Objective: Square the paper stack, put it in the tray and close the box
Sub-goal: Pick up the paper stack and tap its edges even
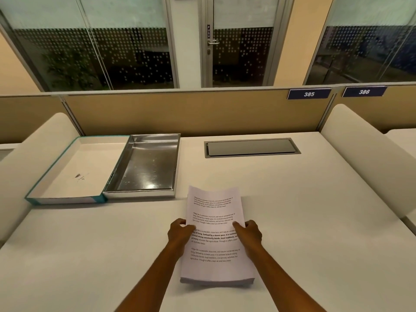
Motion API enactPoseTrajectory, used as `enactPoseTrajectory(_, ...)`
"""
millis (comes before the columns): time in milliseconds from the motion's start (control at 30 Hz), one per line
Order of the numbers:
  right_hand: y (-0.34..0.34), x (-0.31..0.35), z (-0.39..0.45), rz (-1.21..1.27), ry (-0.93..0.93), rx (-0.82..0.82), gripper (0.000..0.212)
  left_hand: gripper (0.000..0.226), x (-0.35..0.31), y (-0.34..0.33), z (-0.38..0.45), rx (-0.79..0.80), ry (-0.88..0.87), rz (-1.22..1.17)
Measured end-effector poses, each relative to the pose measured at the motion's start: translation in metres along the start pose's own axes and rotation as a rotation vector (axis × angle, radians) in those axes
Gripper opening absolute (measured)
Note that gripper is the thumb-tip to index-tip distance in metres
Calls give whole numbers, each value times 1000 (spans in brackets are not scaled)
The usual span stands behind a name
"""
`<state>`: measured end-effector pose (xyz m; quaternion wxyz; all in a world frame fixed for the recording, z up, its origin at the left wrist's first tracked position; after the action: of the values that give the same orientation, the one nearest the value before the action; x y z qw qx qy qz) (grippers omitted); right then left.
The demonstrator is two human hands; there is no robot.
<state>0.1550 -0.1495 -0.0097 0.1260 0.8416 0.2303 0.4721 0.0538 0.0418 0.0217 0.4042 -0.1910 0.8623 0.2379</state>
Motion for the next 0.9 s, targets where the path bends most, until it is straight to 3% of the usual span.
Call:
enactPoseTrajectory(100,4,0,0,24,9,0,28,32,-1,4,0,-10,1,1)
enactPoseTrajectory(233,9,3,1,24,-6,23,40,42,-3,9,-1,-26,11,-41)
enactPoseTrajectory(333,10,5,3,13,-11,47,30,54,-1,11,-2,-45,49,-88)
enactPoseTrajectory(500,16,14,-4,64,57,27,26,43,8,9,-5,-41,32,-159)
enactPoseTrajectory(767,37,50,-27,206,342,-67,28,34,-26,10,-18,-72,-182,-399)
enactPoseTrajectory(900,46,54,-38,277,480,-65,30,32,-38,18,-26,-75,-336,-396)
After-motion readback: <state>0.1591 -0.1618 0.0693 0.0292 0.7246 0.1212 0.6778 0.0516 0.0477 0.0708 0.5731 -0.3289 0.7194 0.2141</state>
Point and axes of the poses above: each hand's wrist, its own z-axis towards the middle knuckle, its own y-axis out of the back of the hand, x = y × z, the point moved 3 cm from there along z, towards the middle knuckle, and after that the axes turned 1 degree about x, right-handed, at the moved point
